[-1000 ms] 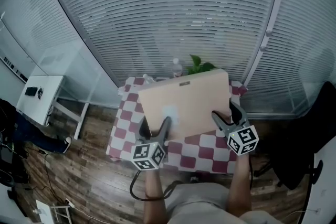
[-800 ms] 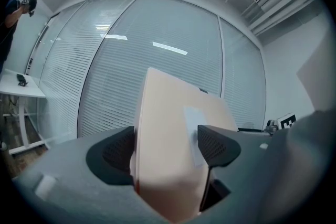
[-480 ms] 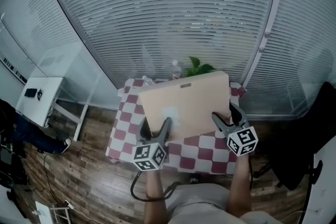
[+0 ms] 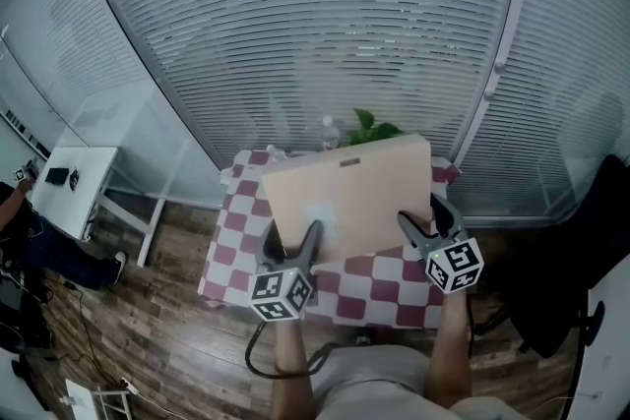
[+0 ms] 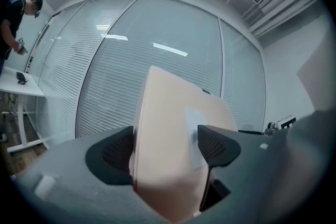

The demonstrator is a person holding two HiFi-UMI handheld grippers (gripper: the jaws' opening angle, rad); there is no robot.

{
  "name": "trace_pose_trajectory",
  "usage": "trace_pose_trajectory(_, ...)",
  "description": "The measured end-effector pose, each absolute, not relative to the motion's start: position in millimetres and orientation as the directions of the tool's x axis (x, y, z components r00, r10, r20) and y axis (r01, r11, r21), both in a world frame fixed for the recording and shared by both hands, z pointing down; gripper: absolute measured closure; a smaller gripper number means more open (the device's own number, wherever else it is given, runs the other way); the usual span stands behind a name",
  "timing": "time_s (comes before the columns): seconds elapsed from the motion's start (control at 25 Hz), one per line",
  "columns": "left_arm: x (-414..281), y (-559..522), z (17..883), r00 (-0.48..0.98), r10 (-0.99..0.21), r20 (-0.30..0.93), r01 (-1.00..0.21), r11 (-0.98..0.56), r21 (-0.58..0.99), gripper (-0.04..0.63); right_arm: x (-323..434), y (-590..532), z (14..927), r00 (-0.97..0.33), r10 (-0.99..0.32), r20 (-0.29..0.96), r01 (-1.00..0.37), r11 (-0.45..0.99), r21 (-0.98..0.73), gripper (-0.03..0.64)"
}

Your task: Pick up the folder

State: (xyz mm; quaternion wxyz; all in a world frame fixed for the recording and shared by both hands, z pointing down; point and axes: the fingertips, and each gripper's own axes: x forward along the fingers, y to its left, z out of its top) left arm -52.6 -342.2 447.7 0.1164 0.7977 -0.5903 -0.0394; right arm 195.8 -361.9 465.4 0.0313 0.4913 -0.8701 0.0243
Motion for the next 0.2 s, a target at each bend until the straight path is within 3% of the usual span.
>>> trace_pose_trajectory(0.2,-54.8,-337.9,447.1,0.297,-0.952,0.074,-0.933,-0.273,0.235,0.219,193.1,-357.9,463.8,-0.519,-0.851,0.082,-0.854,0.52,-0.003,0.295)
